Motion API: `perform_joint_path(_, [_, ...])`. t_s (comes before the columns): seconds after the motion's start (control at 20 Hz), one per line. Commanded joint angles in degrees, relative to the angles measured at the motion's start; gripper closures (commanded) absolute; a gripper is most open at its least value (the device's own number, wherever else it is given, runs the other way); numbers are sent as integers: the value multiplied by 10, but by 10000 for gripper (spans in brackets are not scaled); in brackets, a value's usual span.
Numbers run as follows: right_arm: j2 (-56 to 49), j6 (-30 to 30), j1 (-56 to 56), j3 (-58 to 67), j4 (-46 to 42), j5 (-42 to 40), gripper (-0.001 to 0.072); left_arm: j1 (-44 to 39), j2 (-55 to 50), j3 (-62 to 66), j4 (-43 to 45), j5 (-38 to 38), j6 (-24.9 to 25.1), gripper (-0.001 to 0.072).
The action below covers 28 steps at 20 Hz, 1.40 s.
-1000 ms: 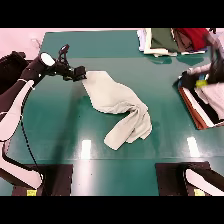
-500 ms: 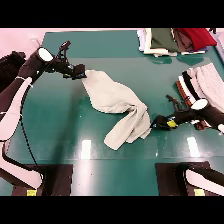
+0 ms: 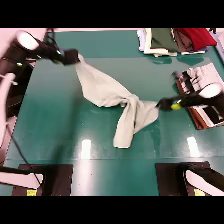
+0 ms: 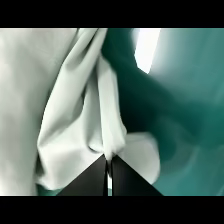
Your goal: Fold the shirts.
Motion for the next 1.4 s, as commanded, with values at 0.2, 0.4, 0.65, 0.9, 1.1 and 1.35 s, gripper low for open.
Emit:
perform_joint_path(0.2, [169, -3, -128, 279, -25, 15, 690, 0, 264, 108, 41, 19, 16, 685])
perform_joint_path(0.4, [211, -3, -184, 376, -26, 37, 691, 0, 387, 111, 41, 36, 16, 685])
perform_joint_path(0.65, [174, -3, -203, 499, -25, 69, 691, 0, 428, 111, 43, 35, 16, 686])
perform_joint_path(0.9, [59, 8, -126, 595, -29, 104, 692, 0, 335, 110, 97, -87, 11, 685])
perform_joint_path(1.1, [-74, 43, -23, 598, -144, 125, 691, 0, 172, 110, 126, -199, 11, 683])
perform_joint_path(1.35, [-285, 45, 38, 598, -175, 170, 690, 1, -54, 110, 128, -178, -6, 682])
